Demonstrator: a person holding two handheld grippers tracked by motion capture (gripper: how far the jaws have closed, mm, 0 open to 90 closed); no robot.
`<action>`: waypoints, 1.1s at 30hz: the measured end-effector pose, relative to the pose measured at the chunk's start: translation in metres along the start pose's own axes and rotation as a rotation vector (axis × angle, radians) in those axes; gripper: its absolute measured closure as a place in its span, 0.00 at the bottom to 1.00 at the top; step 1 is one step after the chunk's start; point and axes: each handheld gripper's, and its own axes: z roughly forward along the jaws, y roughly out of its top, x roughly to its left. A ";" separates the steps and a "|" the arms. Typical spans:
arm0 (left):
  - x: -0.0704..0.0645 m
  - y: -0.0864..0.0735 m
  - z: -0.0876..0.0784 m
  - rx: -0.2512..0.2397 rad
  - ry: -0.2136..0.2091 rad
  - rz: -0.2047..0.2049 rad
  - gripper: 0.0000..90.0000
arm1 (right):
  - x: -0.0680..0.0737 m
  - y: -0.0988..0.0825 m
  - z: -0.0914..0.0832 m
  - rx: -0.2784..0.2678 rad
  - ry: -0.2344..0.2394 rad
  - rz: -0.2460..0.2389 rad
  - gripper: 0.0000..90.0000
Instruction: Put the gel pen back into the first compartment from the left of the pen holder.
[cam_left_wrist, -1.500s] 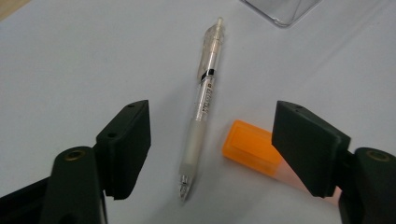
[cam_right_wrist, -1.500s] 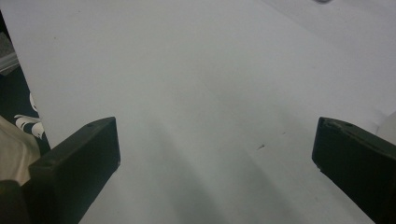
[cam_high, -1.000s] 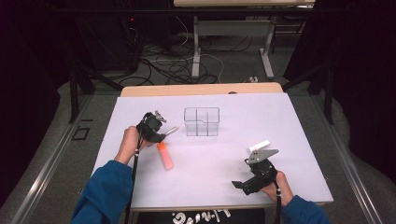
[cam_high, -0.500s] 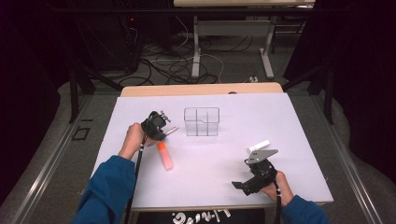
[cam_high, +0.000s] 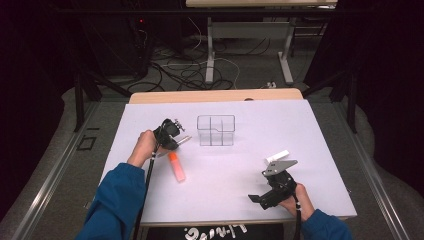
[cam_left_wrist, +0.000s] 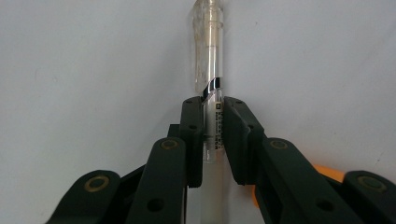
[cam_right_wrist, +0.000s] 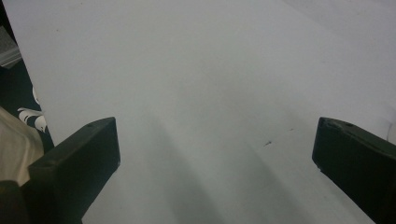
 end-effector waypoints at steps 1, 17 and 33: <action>0.000 0.000 0.000 -0.001 -0.003 0.000 0.88 | 0.000 0.000 -0.001 0.011 0.002 0.003 0.00; 0.006 -0.008 -0.004 -0.061 -0.018 -0.031 0.89 | 0.000 -0.001 -0.001 0.001 -0.002 0.006 0.00; 0.009 -0.018 -0.021 -0.197 0.005 -0.094 0.89 | 0.000 -0.001 -0.002 -0.003 -0.008 0.007 0.01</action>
